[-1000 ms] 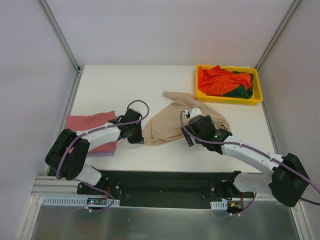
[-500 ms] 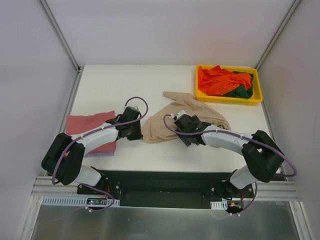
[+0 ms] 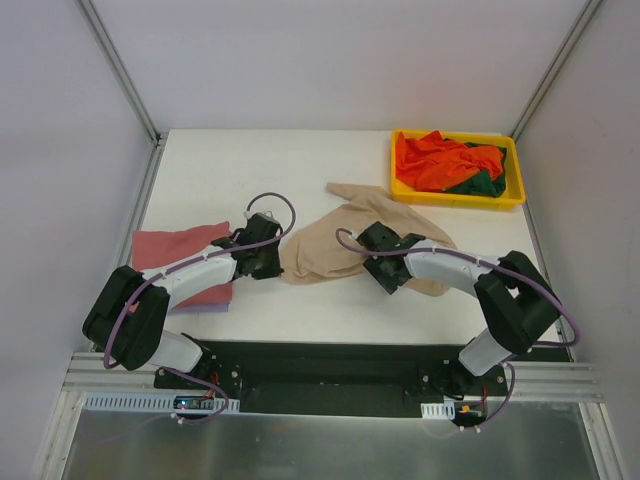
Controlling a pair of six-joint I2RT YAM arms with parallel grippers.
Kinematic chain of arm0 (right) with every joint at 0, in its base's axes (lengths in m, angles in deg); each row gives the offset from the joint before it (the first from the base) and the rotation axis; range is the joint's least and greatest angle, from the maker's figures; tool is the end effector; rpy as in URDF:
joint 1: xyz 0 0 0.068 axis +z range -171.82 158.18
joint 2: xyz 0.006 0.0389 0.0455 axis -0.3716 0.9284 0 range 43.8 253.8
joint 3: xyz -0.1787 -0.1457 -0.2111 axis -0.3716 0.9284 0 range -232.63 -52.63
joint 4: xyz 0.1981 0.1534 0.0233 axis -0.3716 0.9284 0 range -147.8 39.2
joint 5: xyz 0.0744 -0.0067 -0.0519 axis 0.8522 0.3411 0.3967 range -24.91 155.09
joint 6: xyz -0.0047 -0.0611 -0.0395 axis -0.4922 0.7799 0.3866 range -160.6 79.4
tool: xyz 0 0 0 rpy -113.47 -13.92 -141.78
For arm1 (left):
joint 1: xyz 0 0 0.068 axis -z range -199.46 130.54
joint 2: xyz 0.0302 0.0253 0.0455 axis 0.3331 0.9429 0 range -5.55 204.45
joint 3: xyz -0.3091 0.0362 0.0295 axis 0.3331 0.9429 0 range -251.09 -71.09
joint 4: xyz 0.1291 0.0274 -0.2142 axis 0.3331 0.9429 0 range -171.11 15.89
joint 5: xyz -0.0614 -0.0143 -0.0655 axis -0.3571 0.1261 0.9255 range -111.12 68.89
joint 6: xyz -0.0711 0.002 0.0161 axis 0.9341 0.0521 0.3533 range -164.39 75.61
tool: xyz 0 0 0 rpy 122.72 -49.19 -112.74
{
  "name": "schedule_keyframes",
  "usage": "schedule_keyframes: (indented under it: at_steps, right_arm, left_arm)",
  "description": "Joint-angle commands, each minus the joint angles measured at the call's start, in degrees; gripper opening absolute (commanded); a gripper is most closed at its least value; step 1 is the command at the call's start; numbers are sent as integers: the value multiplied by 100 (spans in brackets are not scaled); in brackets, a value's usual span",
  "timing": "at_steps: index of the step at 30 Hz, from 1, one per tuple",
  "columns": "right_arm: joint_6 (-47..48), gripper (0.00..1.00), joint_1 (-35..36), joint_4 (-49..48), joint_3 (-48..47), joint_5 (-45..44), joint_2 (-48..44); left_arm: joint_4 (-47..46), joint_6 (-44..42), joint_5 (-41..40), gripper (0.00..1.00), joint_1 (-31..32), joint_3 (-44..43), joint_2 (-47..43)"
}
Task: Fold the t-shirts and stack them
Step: Flatten out the tshirt
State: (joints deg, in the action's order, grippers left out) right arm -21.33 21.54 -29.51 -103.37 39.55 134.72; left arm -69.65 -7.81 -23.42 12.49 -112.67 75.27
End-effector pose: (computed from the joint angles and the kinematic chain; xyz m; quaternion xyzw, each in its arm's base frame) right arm 0.2288 0.1800 0.1932 -0.4626 0.8400 -0.1744 0.2235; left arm 0.2356 -0.1440 0.2086 -0.0448 0.9405 -0.1736 0.2885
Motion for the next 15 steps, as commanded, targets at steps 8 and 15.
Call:
schedule_keyframes:
  at_steps: [8,15]
  right_arm:
    - [394,40,-468,45,-94,524,207]
    - [271,11,-547,-139,2,269,59]
  left_arm:
    - [330,-221,-551,0,40,-289,-180]
    - [444,-230,-789,0,31,-359,-215]
